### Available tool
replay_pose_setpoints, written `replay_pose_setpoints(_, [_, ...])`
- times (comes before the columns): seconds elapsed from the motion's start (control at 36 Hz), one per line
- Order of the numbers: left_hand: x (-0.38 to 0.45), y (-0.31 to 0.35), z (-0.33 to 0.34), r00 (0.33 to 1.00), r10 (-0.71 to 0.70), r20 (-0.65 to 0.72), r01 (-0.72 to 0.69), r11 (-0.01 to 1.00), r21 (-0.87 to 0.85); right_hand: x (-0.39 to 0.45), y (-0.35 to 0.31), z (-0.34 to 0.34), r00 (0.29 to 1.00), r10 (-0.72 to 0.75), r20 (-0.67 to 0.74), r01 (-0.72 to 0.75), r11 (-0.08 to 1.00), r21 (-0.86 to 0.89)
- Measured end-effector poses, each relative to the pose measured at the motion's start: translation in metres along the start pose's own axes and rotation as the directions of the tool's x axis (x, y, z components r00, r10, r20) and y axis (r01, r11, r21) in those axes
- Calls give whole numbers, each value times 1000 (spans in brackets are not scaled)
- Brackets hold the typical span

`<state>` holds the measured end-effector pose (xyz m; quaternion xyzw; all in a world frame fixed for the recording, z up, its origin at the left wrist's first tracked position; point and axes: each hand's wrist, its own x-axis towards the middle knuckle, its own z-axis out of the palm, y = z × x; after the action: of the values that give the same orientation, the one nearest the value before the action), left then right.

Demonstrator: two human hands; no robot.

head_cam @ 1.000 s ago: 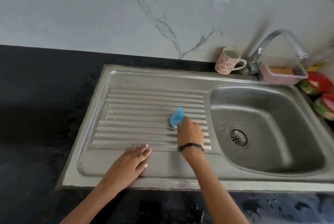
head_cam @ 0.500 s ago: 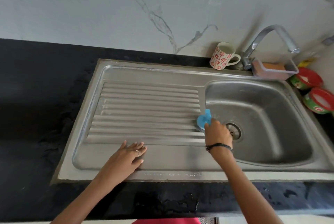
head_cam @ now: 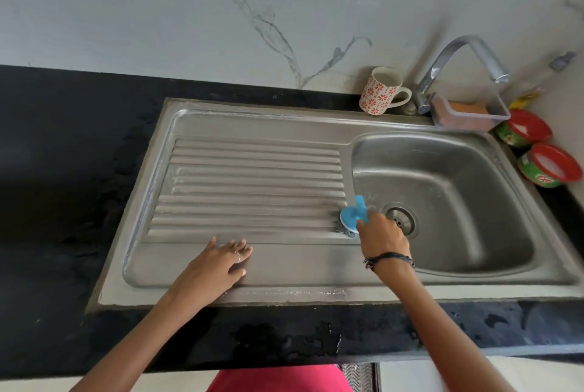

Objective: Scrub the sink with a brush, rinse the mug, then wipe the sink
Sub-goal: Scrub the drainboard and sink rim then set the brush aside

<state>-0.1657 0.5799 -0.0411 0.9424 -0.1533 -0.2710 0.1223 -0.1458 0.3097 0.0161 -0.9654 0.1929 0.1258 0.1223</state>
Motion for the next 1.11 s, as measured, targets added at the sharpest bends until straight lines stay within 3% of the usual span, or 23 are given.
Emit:
replay_pose_setpoints(0.14, [-4, 2, -1, 1000, 6, -24, -5, 1000, 17, -21, -48, 17, 981, -178, 72, 178, 984, 6])
replay_pose_setpoints(0.33, [-34, -8, 17, 997, 14, -79, -14, 1000, 0, -37, -121, 38, 901, -410, 142, 417, 908, -24])
replay_pose_setpoints(0.44, [-57, -24, 31, 993, -28, -114, 21, 998, -59, -28, -89, 29, 918, -369, 145, 373, 928, -2])
replay_pose_setpoints(0.56, [-73, -40, 42, 981, -88, -171, 71, 992, -103, -25, -45, 18, 968, -248, 43, 252, 954, -163])
replay_pose_setpoints(0.67, [-83, -56, 51, 960, -176, -220, 147, 979, -140, -39, -63, 22, 953, -298, 61, 304, 924, -231])
replay_pose_setpoints(0.78, [-95, -62, 55, 921, -243, -306, 202, 966, -160, -52, -122, 38, 899, -423, 112, 436, 888, -144])
replay_pose_setpoints(0.86, [-104, -64, 55, 909, -319, -269, 268, 940, -210, -57, -173, 46, 829, -541, 144, 557, 820, -132])
replay_pose_setpoints(0.94, [-109, -62, 55, 884, -345, -316, 299, 936, -185, -59, -215, 55, 777, -603, 180, 617, 786, -30])
replay_pose_setpoints(1.03, [-109, -59, 55, 868, -389, -309, 343, 919, -195, -67, -232, 68, 700, -683, 208, 696, 718, 11])
replay_pose_setpoints(1.11, [-109, -58, 53, 842, -429, -328, 401, 903, -152, -71, -217, 72, 667, -707, 236, 721, 692, 37])
